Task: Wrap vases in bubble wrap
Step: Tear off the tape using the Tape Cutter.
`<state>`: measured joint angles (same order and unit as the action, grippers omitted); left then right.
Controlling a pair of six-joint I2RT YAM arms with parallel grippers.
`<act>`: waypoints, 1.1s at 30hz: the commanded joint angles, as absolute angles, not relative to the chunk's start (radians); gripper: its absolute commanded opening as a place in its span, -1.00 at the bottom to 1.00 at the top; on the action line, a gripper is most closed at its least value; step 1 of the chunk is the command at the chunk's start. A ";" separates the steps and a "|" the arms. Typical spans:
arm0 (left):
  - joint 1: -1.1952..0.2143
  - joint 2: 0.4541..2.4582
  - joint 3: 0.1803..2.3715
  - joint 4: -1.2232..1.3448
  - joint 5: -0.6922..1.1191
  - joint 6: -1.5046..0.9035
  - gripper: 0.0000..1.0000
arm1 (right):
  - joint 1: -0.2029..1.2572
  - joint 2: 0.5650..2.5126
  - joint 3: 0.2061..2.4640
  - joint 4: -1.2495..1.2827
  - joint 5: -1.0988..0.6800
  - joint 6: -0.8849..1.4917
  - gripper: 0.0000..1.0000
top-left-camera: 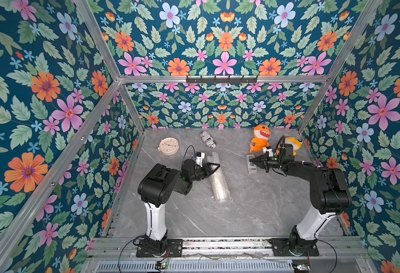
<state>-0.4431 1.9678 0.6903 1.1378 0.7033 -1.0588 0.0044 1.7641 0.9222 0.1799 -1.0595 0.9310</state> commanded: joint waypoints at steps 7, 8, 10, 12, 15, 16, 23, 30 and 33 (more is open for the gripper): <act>-0.443 1.973 0.695 1.206 0.718 -1.065 -0.42 | 0.005 1.733 0.918 -0.183 -0.953 0.626 -1.00; -0.443 1.976 0.695 1.207 0.718 -1.065 -0.42 | 0.005 1.733 0.925 -0.220 -0.929 0.598 -1.00; -0.444 1.976 0.693 1.206 0.718 -1.066 -0.41 | 0.005 1.735 0.932 -0.263 -0.904 0.565 -1.00; -0.444 1.974 0.693 1.207 0.718 -1.065 -0.42 | 0.006 1.735 0.935 -0.296 -0.876 0.540 -1.00; -0.444 1.974 0.696 1.206 0.718 -1.066 -0.41 | 0.008 1.736 0.942 -0.346 -0.826 0.501 -1.00; -0.444 1.975 0.698 1.206 0.718 -1.066 -0.41 | 0.008 1.739 0.946 -0.355 -0.815 0.495 -1.00; -0.445 1.977 0.701 1.209 0.718 -1.070 -0.42 | 0.009 1.790 0.970 -0.354 -0.750 0.480 -1.00; -0.445 1.979 0.699 1.209 0.717 -1.069 -0.42 | 0.010 1.844 1.003 -0.319 -0.708 0.506 -1.00; -0.445 1.978 0.700 1.205 0.718 -1.069 -0.42 | 0.009 1.838 1.007 -0.324 -0.638 0.508 -1.00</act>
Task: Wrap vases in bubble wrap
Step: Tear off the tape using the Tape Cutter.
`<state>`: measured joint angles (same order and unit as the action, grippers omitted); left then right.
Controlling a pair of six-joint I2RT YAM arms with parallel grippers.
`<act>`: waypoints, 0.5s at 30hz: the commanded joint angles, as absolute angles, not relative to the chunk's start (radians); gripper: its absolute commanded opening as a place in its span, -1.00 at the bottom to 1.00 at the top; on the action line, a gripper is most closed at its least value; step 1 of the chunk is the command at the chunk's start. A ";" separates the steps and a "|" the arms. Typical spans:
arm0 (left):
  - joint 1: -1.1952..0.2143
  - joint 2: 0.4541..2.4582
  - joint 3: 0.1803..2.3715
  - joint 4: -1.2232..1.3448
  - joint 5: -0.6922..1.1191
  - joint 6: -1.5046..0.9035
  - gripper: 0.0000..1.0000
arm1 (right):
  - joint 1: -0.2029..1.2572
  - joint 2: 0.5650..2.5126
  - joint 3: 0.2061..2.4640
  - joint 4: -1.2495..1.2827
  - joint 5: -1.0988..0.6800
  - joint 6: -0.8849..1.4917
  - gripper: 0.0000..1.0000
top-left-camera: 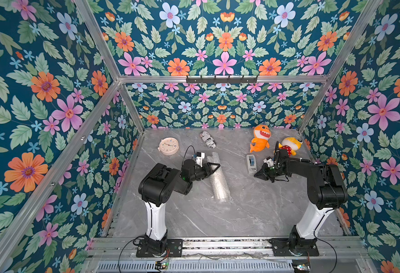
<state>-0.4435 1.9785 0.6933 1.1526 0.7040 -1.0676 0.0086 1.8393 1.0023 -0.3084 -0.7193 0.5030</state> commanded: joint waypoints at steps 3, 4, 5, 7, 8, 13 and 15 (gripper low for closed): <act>-0.445 1.980 0.703 1.204 0.719 -1.068 -0.42 | 0.008 1.848 1.012 -0.323 -0.601 0.510 -1.00; -0.444 1.979 0.704 1.204 0.719 -1.069 -0.42 | 0.006 1.852 1.013 -0.322 -0.593 0.512 -1.00; -0.444 1.978 0.703 1.203 0.719 -1.068 -0.42 | 0.007 1.853 1.013 -0.319 -0.584 0.515 -1.00; -0.444 1.974 0.703 1.194 0.719 -1.064 -0.42 | 0.004 1.857 1.013 -0.316 -0.568 0.517 -1.00; -0.443 1.971 0.704 1.188 0.719 -1.061 -0.42 | 0.002 1.859 1.013 -0.315 -0.562 0.518 -1.00; -0.443 1.968 0.710 1.168 0.719 -1.051 -0.42 | -0.008 1.853 1.018 -0.321 -0.524 0.517 -1.00; -0.443 1.970 0.712 1.166 0.718 -1.051 -0.42 | -0.013 1.847 1.024 -0.327 -0.507 0.514 -1.00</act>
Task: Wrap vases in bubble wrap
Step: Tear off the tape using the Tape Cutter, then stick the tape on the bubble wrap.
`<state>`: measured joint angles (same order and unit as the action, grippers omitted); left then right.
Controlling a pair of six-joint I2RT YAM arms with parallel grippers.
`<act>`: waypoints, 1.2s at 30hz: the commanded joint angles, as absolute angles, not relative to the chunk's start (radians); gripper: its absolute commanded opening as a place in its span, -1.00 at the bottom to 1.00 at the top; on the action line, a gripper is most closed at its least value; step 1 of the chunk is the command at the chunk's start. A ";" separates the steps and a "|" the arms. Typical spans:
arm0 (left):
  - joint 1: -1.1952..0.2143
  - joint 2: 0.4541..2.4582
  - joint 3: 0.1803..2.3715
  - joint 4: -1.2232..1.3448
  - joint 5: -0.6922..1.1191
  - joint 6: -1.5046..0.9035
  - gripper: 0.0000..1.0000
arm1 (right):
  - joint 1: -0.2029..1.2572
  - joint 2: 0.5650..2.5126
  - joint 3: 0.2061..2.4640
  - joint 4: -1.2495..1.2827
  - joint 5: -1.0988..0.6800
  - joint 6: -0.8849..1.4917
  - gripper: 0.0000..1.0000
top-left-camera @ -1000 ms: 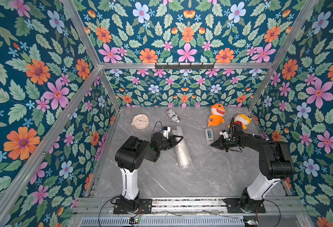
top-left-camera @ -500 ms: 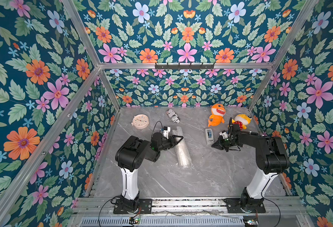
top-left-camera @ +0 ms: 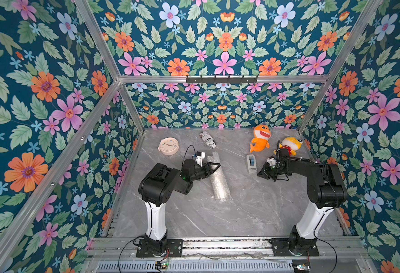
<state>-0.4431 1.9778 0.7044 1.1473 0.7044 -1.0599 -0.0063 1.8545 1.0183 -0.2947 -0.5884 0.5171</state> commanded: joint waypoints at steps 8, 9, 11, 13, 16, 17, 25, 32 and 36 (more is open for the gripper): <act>-0.443 1.976 0.711 1.166 0.727 -1.049 -0.42 | -0.020 1.667 1.021 -0.421 -0.422 0.461 -1.00; -0.445 1.981 0.713 1.167 0.731 -1.051 -0.42 | -0.014 1.617 1.026 -0.418 -0.465 0.447 -1.00; -0.445 1.990 0.720 1.172 0.747 -1.051 -0.42 | 0.021 1.591 1.043 -0.406 -0.577 0.413 -1.00; -0.443 1.995 0.733 1.159 0.773 -1.042 -0.45 | 0.091 1.613 1.105 -0.466 -0.692 0.334 -1.00; -0.440 1.994 0.784 1.055 0.849 -0.977 -0.46 | 0.208 1.689 1.197 -0.578 -0.837 0.189 -1.00; -0.440 1.995 0.804 1.017 0.884 -0.953 -0.45 | 0.235 1.706 1.211 -0.594 -0.862 0.166 -1.00; -0.414 2.024 0.911 0.765 1.146 -0.785 -0.49 | 0.353 1.758 1.261 -0.673 -0.979 0.045 -1.00; -0.361 2.004 0.974 0.457 1.086 -0.593 -0.54 | 0.430 1.813 1.317 -0.715 -1.010 0.008 -1.00; -0.359 1.999 1.028 0.281 1.039 -0.481 -0.54 | 0.496 1.896 1.425 -0.775 -0.960 -0.022 -1.00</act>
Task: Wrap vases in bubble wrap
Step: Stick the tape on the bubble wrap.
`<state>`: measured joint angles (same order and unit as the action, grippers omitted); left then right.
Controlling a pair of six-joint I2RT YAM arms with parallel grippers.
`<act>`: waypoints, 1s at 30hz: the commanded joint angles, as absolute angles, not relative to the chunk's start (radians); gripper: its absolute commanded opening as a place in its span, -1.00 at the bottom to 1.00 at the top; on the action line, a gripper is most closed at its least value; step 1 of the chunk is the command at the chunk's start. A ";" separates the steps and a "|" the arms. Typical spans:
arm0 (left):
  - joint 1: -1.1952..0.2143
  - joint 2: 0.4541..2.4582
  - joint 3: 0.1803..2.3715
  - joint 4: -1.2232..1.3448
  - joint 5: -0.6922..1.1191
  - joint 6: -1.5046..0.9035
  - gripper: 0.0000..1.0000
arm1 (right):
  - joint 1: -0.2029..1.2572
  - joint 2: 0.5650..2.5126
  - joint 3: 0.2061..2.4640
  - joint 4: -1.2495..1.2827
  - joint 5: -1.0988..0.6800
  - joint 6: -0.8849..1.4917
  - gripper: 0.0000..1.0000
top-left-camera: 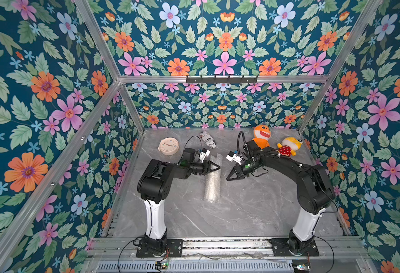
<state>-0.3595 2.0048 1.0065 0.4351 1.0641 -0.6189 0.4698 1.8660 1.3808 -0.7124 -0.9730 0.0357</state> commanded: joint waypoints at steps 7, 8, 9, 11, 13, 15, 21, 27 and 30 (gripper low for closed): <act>-0.356 2.026 1.067 0.227 1.040 -0.450 -0.54 | 0.588 2.022 1.613 -0.913 -0.843 -0.103 -1.00; -0.356 2.028 1.071 0.222 1.040 -0.448 -0.54 | 0.598 2.033 1.632 -0.932 -0.819 -0.113 -1.00; -0.357 2.031 1.075 0.218 1.040 -0.447 -0.54 | 0.609 2.048 1.651 -0.952 -0.792 -0.123 -1.00; -0.356 2.033 1.078 0.216 1.039 -0.446 -0.55 | 0.622 2.063 1.673 -0.974 -0.755 -0.135 -1.00; -0.355 2.033 1.080 0.215 1.034 -0.448 -0.55 | 0.629 2.066 1.680 -0.973 -0.749 -0.137 -1.00; -0.355 2.032 1.080 0.215 1.035 -0.447 -0.55 | 0.633 2.066 1.686 -0.975 -0.751 -0.142 -1.00; -0.355 2.033 1.078 0.213 1.035 -0.446 -0.56 | 0.629 2.040 1.688 -0.989 -0.728 -0.156 -1.00; -0.356 2.035 1.078 0.215 1.033 -0.448 -0.57 | 0.627 2.069 1.698 -0.990 -0.727 -0.161 -1.00; -0.356 2.035 1.078 0.215 1.031 -0.451 -0.57 | 0.632 2.083 1.715 -0.992 -0.727 -0.158 -1.00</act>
